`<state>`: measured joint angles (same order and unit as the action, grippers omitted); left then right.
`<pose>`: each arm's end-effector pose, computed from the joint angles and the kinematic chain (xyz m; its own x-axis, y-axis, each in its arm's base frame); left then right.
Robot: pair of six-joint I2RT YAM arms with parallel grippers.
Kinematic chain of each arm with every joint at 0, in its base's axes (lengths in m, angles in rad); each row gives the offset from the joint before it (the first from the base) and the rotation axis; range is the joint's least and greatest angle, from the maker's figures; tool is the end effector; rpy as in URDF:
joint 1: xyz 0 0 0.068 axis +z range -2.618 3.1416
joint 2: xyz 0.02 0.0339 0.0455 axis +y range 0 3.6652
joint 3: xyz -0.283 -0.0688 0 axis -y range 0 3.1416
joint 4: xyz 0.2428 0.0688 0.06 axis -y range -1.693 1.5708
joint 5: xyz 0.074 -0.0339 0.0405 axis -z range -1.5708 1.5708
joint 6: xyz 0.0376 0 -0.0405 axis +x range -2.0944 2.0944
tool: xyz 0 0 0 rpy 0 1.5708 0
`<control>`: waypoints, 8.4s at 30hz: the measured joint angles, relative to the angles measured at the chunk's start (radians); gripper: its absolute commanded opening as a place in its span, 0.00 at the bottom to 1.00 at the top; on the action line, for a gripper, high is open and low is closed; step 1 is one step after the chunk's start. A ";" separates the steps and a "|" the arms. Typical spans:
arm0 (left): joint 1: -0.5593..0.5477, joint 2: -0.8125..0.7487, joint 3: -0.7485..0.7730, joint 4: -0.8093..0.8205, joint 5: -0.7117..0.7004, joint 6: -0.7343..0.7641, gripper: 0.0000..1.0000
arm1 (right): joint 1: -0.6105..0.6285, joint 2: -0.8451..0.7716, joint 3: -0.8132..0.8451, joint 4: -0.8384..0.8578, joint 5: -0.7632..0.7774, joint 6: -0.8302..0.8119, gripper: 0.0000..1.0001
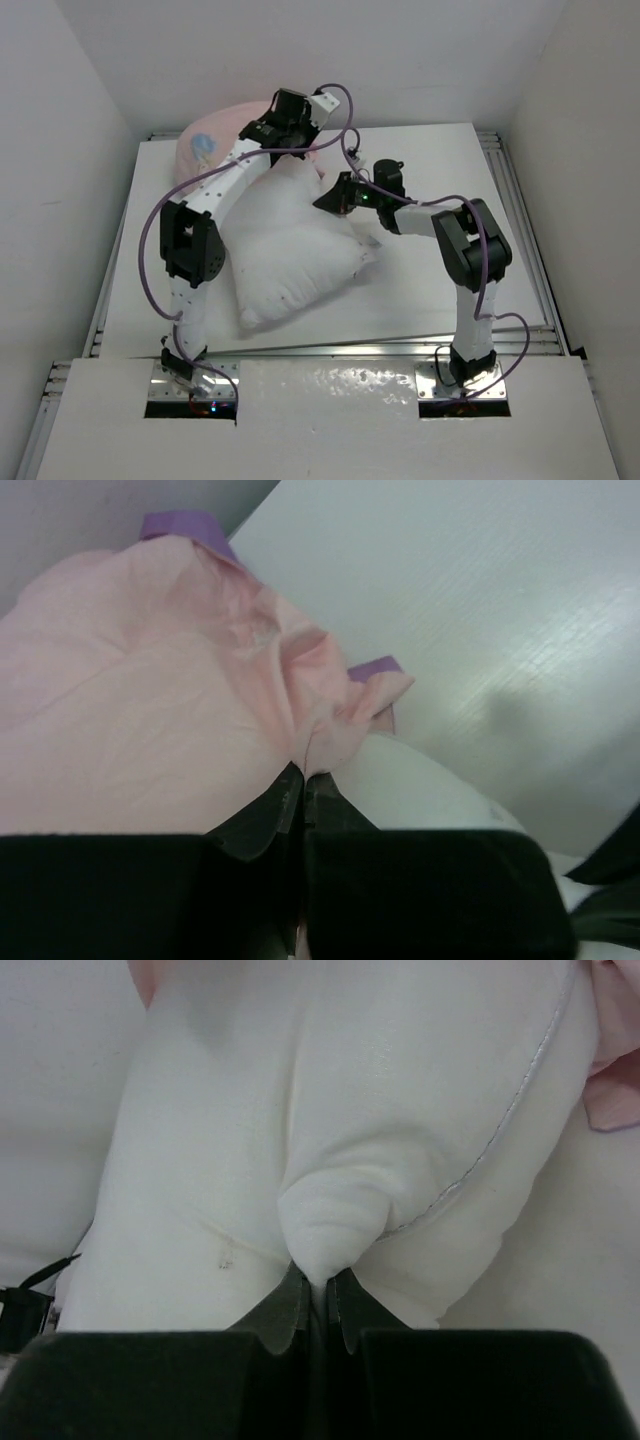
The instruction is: Put the pillow into the pillowcase
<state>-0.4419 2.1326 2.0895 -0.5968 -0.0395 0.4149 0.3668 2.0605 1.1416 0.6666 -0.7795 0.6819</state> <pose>0.4575 -0.2148 0.3359 -0.3333 0.6032 -0.7246 0.5824 0.7361 0.3449 0.4065 0.1845 0.1815 -0.7422 0.1951 -0.6412 -0.5445 0.3824 0.7465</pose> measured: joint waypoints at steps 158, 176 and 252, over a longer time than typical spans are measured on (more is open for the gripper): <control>0.746 -0.423 0.426 0.135 0.719 -0.655 0.00 | -0.152 -0.462 0.887 -0.510 0.397 -0.047 0.00; 0.741 -0.742 -0.069 -0.040 0.762 -0.381 0.00 | -0.149 -0.744 0.401 -0.384 0.417 -0.074 0.00; 0.725 -0.494 0.225 -0.022 0.577 -0.309 0.00 | -0.142 -0.439 0.571 -0.424 0.557 -0.027 0.00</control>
<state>0.2829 1.6390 2.3142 -0.6186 0.5373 0.1062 0.2253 1.6211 1.7123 0.2424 -0.2230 0.6548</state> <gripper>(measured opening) 0.009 0.003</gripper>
